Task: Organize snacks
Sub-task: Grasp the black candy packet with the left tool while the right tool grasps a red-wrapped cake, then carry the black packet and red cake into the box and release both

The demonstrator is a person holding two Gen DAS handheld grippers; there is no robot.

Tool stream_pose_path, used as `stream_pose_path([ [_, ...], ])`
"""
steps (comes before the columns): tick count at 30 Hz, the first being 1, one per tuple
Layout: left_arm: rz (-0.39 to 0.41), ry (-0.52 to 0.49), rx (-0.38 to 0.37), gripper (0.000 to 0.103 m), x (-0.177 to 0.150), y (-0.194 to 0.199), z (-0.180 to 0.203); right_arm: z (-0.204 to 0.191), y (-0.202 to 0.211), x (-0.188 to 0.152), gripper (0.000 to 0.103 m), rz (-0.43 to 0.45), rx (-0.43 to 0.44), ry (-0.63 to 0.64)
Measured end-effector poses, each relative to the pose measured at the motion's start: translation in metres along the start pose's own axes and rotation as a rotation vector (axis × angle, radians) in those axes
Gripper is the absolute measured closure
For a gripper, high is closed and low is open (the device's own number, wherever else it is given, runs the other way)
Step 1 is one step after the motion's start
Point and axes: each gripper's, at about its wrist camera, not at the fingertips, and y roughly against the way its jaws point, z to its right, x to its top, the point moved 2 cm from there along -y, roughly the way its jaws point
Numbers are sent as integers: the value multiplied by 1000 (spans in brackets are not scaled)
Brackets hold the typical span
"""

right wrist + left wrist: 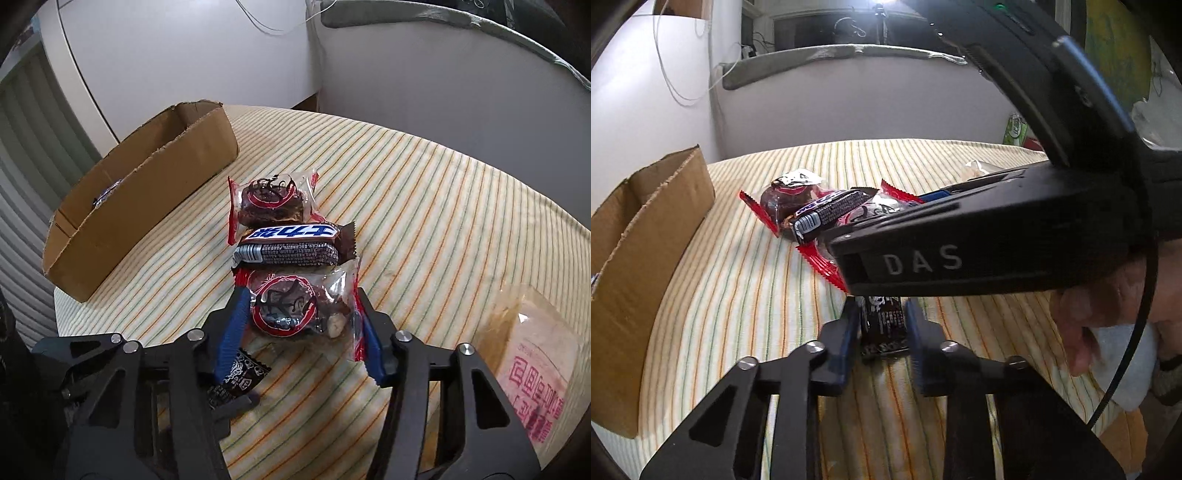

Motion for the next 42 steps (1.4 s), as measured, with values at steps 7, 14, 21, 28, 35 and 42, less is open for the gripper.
stream_pose_path([
  [7, -4, 0, -23, 82, -4, 6, -4, 12, 16, -8, 49, 38, -8, -60],
  [14, -5, 6, -38, 82, -5, 14, 0, 15, 32, -12, 50, 83, -18, -91],
  [21, 8, 1, -44, 83, 0, 20, -2, 22, 55, -22, 50, 134, -20, -140],
  [28, 42, -3, -45, 83, 9, 34, -4, 22, 81, -31, 50, 193, -55, -183],
  [35, 118, -4, -44, 83, 25, 64, -12, 2, 132, -23, 50, 279, -113, -162],
  [42, 221, -1, -44, 83, 38, 109, -20, -34, 176, -10, 50, 346, -156, -111],
])
